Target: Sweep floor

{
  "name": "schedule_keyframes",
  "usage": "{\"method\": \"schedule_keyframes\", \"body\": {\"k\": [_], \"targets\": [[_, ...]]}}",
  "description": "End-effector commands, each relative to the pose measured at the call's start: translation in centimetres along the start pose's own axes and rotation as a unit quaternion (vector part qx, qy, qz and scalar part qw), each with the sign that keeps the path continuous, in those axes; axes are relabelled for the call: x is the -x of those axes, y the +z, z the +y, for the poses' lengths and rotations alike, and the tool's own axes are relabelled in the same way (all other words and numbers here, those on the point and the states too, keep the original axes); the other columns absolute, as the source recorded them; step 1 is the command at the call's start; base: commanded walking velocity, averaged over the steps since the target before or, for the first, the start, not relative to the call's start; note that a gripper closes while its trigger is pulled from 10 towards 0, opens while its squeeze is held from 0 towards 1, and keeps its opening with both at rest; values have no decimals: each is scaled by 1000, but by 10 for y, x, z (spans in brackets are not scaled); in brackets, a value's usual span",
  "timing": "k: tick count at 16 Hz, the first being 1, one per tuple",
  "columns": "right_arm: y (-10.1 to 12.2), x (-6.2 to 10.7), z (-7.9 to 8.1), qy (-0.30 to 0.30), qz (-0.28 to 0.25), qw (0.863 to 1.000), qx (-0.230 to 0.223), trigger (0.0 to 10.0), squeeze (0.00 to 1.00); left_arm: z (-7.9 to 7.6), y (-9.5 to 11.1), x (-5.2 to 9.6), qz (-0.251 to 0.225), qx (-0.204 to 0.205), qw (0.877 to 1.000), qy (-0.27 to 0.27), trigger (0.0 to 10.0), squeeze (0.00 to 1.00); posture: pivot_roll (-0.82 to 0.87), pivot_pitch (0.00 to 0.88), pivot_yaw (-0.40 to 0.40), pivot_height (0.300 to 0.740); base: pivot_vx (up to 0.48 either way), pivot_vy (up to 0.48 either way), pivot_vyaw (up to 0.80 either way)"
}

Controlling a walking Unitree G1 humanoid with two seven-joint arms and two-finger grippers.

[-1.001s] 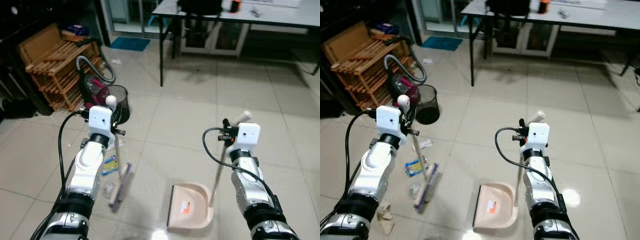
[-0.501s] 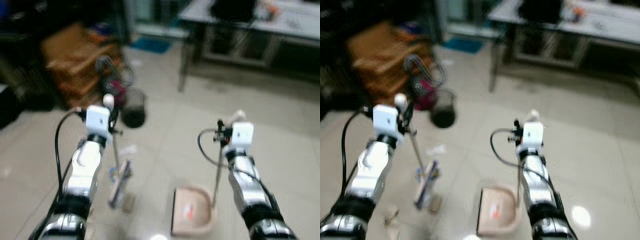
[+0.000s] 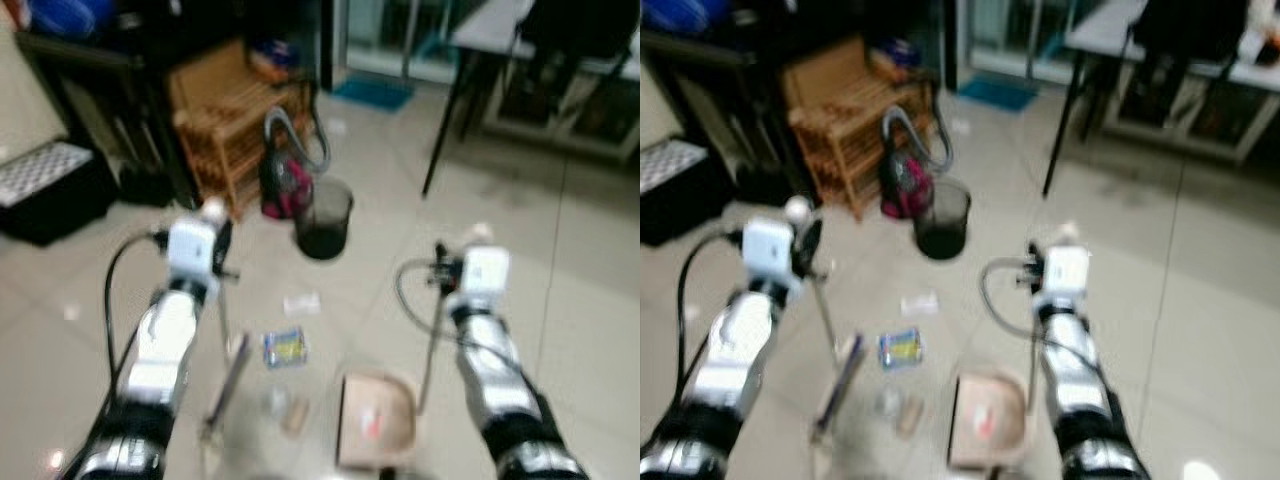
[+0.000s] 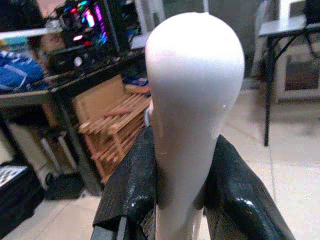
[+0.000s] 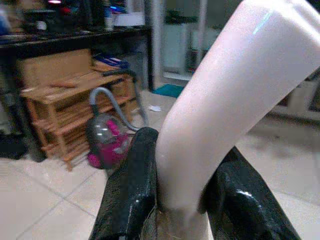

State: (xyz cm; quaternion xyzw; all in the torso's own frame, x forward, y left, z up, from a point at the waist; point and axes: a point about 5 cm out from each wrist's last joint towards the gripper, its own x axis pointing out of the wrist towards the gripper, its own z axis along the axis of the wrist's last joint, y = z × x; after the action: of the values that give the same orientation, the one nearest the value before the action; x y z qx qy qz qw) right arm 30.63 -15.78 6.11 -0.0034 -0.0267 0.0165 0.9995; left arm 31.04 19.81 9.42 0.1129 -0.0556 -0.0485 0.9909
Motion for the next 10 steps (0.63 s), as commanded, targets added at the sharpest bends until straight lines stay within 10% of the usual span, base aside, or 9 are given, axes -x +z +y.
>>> {"method": "schedule_keyframes", "body": {"k": [1, 10], "targets": [[7, -3, 1, -7, -21, 1000, -10, 10000, 0, 0, 2, -1, -6, -23, 1000, 2, 10000, 0, -57, 0, 60, 740, 0, 0, 0], [8, 0, -4, -54, -30, 998, 6, 10000, 0, -11, -5, 4, -10, -32, 999, -20, 10000, 0, -51, 78, 46, 740, 0, 0, 0]]}}
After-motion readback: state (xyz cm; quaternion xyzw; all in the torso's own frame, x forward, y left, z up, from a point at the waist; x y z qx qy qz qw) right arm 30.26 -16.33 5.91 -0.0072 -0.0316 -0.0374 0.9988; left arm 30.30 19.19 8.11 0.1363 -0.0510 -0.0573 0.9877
